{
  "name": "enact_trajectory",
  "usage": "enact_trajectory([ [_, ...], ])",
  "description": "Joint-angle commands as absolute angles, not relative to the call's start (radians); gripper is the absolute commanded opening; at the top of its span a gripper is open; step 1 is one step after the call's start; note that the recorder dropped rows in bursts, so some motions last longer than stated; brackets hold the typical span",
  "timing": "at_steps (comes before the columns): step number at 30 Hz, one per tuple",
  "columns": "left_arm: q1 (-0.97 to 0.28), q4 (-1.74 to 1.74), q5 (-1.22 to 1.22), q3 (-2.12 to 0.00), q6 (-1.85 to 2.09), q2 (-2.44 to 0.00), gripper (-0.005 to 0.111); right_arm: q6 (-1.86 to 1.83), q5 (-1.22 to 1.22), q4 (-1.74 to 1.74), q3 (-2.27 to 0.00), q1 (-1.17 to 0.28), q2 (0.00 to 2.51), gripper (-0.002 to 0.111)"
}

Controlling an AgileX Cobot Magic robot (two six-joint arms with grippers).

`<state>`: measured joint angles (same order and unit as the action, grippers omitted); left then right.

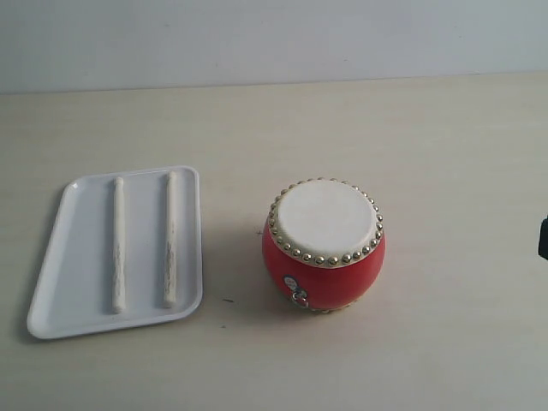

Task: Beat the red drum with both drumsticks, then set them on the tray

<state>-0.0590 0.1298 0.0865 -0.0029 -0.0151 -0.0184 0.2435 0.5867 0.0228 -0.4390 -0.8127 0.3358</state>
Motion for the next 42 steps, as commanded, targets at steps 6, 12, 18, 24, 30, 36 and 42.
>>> enact_trajectory([
  [6,-0.057,0.147,0.089,0.000,-0.027,-0.013,0.000,0.240,0.573,0.024,-0.434,-0.814,0.330,0.000],
  [12,-0.057,0.147,0.089,0.000,-0.027,-0.013,0.000,0.240,0.573,0.024,-0.434,-0.814,0.330,0.000],
  [18,-0.057,0.147,0.089,0.000,-0.025,-0.013,0.000,0.240,0.573,0.024,-0.434,-0.814,0.330,0.000],
  [24,-0.057,0.147,0.089,0.000,-0.025,-0.013,0.000,0.240,0.573,0.024,-0.434,-0.814,0.330,0.000],
  [30,-0.057,0.147,0.089,0.000,-0.025,-0.013,0.000,0.238,0.546,0.058,-0.434,-0.814,0.328,0.000],
  [36,-0.057,0.147,0.089,0.000,-0.023,-0.013,0.000,0.238,0.546,0.058,-0.434,-0.814,0.324,0.000],
  [42,-0.057,0.147,0.089,0.000,-0.023,-0.013,0.000,0.219,0.527,0.060,-0.434,-0.702,0.320,0.000],
])
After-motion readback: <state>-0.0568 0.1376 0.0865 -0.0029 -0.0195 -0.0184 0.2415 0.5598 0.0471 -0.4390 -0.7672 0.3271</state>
